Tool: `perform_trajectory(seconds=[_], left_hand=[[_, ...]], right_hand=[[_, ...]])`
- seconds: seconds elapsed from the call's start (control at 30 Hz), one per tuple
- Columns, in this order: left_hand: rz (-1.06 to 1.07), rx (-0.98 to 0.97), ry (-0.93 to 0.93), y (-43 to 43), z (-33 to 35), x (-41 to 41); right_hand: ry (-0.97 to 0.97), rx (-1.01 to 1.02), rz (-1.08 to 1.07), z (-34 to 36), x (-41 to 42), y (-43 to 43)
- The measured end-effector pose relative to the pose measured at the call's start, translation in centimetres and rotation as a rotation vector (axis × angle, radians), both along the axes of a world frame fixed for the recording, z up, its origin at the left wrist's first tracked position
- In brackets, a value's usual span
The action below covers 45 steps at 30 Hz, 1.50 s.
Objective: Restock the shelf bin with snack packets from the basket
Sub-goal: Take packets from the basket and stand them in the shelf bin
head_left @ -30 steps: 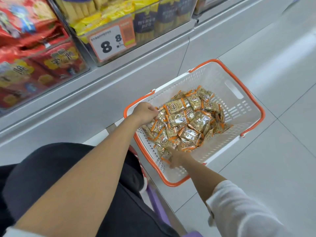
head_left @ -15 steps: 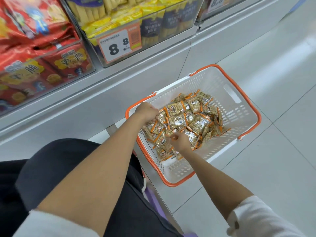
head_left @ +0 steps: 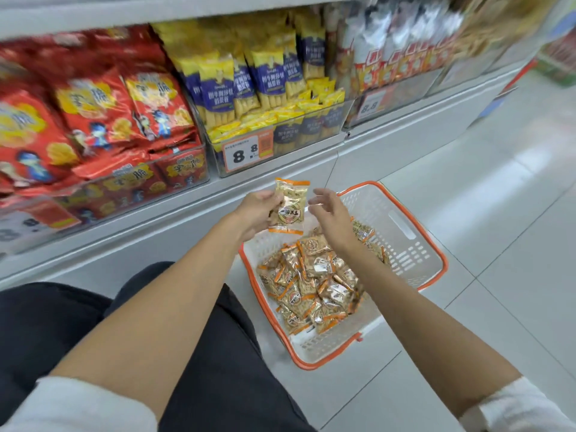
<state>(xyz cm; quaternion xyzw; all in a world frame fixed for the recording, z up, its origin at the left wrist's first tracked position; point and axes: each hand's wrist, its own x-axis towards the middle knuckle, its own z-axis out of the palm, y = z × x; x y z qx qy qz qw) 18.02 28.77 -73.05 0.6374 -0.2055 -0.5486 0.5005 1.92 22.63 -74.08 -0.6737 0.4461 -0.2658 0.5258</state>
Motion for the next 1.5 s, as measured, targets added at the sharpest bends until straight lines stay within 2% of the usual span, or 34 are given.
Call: perform_trajectory(seconds=[0.07, 0.2, 0.37, 0.43, 0.5, 0.57, 0.63, 0.7, 0.8, 0.93, 1.1, 1.5], left_hand=[[-0.118, -0.031, -0.048, 0.7, 2.3, 0.9], [-0.194, -0.071, -0.145, 2.1, 7.2, 3.1], [-0.203, -0.172, -0.083, 4.5, 12.6, 5.6], [-0.112, -0.215, -0.126, 5.4, 14.4, 6.6], [0.091, -0.313, -0.173, 6.1, 16.5, 7.8], [0.249, -0.41, -0.165, 6.7, 19.1, 9.0], [0.295, -0.456, -0.181, 7.5, 21.7, 10.1], [0.254, -0.468, -0.293, 8.5, 24.1, 11.3], [0.164, -0.475, -0.498, 10.5, 27.7, 13.1], [0.126, -0.545, -0.554, 13.4, 32.1, 15.4], [0.163, -0.492, -0.682, 17.4, 35.4, 19.0], [0.383, -0.398, -1.078, 22.7, 41.1, 28.0]], right_hand=[[-0.084, 0.113, 0.049, 3.4, 1.3, -0.9], [-0.099, -0.025, 0.109, 8.3, 3.5, -1.1], [-0.235, -0.111, 0.04, 13.7, 6.2, 0.0], [-0.322, -0.049, 0.003, 15.7, 7.2, 0.5], [-0.362, 0.011, 0.012, 17.5, 7.9, 0.9], [-0.312, 0.039, 0.12, 19.0, 8.4, 1.4], [-0.186, 0.009, 0.291, 20.6, 9.2, 2.2], [-0.119, -0.077, 0.359, 22.7, 10.3, 3.0], [-0.184, -0.209, 0.386, 26.3, 12.2, 4.4], [-0.171, -0.366, 0.448, 29.6, 14.9, 6.4], [-0.309, -0.365, 0.408, 31.4, 18.9, 8.4], [-0.33, -0.562, 0.582, 36.8, 32.9, 12.2]])
